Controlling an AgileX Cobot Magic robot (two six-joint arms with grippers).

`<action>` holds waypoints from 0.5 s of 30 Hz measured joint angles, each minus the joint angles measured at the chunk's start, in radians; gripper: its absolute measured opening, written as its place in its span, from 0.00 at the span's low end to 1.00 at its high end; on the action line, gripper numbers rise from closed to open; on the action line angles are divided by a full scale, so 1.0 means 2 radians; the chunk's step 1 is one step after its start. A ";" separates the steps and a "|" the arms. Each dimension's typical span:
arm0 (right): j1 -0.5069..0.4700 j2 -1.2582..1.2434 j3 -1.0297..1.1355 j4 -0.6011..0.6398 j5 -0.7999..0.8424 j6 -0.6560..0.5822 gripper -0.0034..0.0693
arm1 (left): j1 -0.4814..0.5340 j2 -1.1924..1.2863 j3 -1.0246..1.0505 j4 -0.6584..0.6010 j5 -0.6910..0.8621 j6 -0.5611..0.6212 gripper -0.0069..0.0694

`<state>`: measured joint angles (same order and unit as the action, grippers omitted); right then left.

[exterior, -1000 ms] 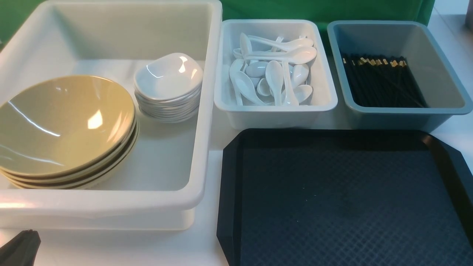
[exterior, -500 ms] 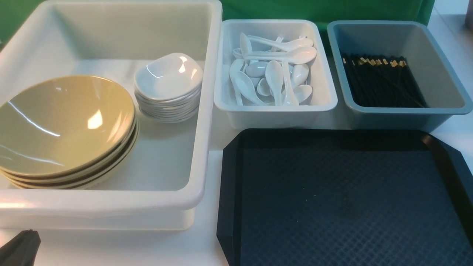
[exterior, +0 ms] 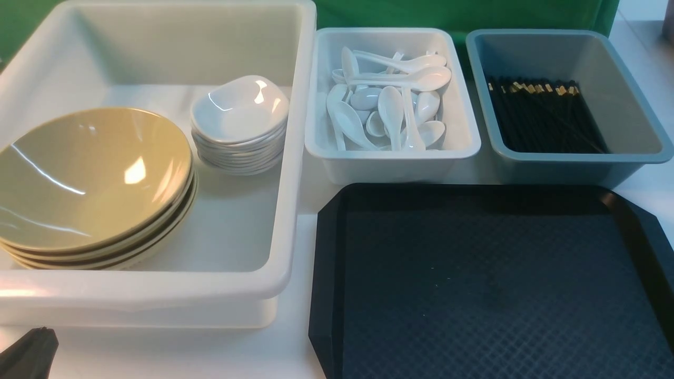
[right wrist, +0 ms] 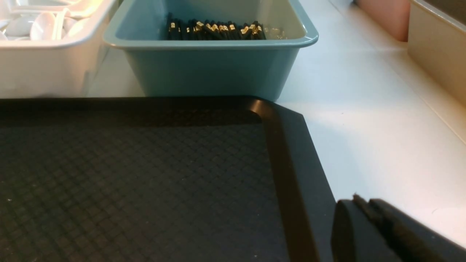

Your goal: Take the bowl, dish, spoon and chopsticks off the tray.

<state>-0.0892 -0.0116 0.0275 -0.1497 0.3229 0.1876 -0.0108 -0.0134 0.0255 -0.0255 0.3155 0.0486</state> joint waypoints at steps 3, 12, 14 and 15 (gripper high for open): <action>0.000 0.000 0.000 0.000 0.000 0.000 0.16 | 0.000 0.000 0.000 0.000 0.000 0.000 0.08; 0.000 0.000 0.000 0.000 0.000 0.000 0.18 | 0.000 0.000 0.000 0.000 0.000 0.000 0.08; 0.000 0.000 0.000 0.000 0.000 0.000 0.18 | 0.000 0.000 0.000 0.000 0.000 0.000 0.08; 0.000 0.000 0.000 0.000 0.000 0.000 0.18 | 0.000 0.000 0.000 0.000 0.000 0.000 0.08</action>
<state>-0.0892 -0.0116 0.0275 -0.1497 0.3234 0.1876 -0.0108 -0.0134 0.0255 -0.0255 0.3155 0.0486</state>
